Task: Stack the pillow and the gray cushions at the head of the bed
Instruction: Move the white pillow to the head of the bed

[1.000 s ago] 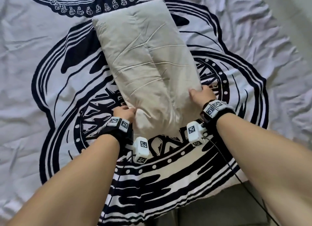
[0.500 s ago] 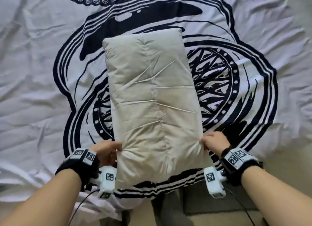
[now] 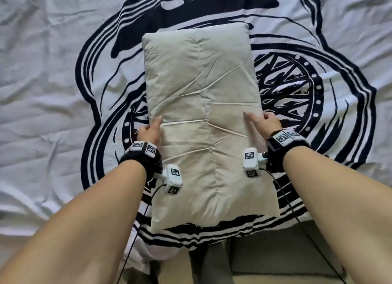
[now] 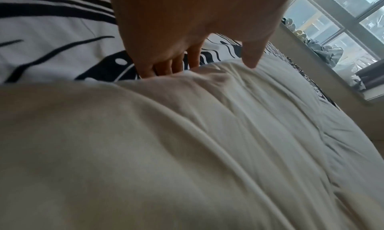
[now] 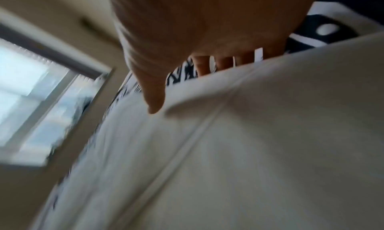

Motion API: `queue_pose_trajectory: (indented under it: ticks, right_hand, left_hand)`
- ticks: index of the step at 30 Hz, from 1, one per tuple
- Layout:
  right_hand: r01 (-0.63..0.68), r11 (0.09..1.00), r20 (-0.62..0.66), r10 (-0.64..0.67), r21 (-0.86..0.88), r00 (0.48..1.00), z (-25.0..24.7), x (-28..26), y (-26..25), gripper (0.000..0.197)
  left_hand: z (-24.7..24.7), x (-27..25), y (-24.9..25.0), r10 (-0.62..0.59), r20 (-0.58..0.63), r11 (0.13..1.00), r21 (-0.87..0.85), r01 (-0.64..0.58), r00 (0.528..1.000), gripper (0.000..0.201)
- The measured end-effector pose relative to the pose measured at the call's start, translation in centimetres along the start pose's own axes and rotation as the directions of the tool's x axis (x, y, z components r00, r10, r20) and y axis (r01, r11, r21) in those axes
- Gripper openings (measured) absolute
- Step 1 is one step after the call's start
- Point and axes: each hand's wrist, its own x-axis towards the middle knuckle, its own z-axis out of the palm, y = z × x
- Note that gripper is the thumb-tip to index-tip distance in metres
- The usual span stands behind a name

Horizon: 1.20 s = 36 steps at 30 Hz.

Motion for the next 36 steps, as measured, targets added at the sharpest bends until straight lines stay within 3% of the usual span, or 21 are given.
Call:
queue_pose_trajectory:
  ticks: [2, 4, 8, 11, 13, 17, 20, 27, 31, 34, 36]
  right_hand:
    - [0.075, 0.996, 0.056, -0.073, -0.041, 0.996, 1.0, -0.4, 0.2, 0.105]
    - [0.125, 0.992, 0.039, -0.124, -0.024, 0.992, 2.1, -0.5, 0.4, 0.117]
    - [0.177, 0.982, -0.07, -0.172, 0.069, 0.983, 3.4, -1.5, -1.4, 0.076]
    - [0.21, 0.958, -0.114, -0.191, 0.195, 0.975, 3.0, -3.4, -3.2, 0.072]
    - [0.22, 0.933, -0.119, -0.193, 0.284, 0.974, 2.8, -5.6, -4.6, 0.073]
    - [0.194, 0.896, -0.087, -0.173, 0.4, 0.981, 3.3, -11.1, -6.7, 0.063]
    - [0.199, 0.887, -0.071, -0.186, 0.417, 0.98, 4.2, -16.6, -9.3, 0.055]
    - [0.314, 0.831, -0.024, -0.342, 0.46, 0.939, 7.6, -29.9, -18.4, 0.052]
    - [0.39, 0.828, -0.036, -0.411, 0.404, 0.911, 10.9, -37.8, -22.2, 0.058]
    - [0.409, 0.818, -0.029, -0.436, 0.404, 0.9, 13.7, -42.7, -23.9, 0.061]
    - [0.426, 0.816, -0.001, -0.462, 0.391, 0.887, 15.8, -45.8, -24.6, 0.056]
  left_hand:
    - [1.1, 0.0, -0.3, -0.012, 0.047, 0.998, 0.055, 0.01, 0.999, 0.081]
    - [1.6, -0.3, -0.7, 0.02, 0.076, 1.0, -0.003, -0.02, 0.997, 0.083]
    - [2.3, -1.6, 0.7, 0.089, 0.093, 0.992, -0.1, -0.08, 0.992, 0.068]
    - [0.6, -2.2, 2.1, 0.137, 0.045, 0.939, -0.323, -0.115, 0.99, 0.082]
    - [-1.8, -3.0, 2.9, 0.183, 0.043, 0.911, -0.384, -0.153, 0.982, 0.073]
    - [-7.6, -5.0, 3.2, 0.272, 0.016, 0.865, -0.443, -0.237, 0.962, 0.073]
    - [-13.2, -6.1, 3.2, 0.267, -0.002, 0.855, -0.462, -0.238, 0.964, 0.068]
    - [-28.6, -10.0, 4.9, 0.295, -0.086, 0.81, -0.506, -0.297, 0.952, 0.039]
    - [-37.7, -11.9, 4.6, 0.325, -0.149, 0.793, -0.496, -0.355, 0.934, 0.044]
    - [-43.5, -13.7, 3.6, 0.287, -0.193, 0.796, -0.496, -0.346, 0.938, 0.035]
    - [-47.3, -14.5, 2.2, 0.256, -0.236, 0.811, -0.476, -0.341, 0.938, 0.044]
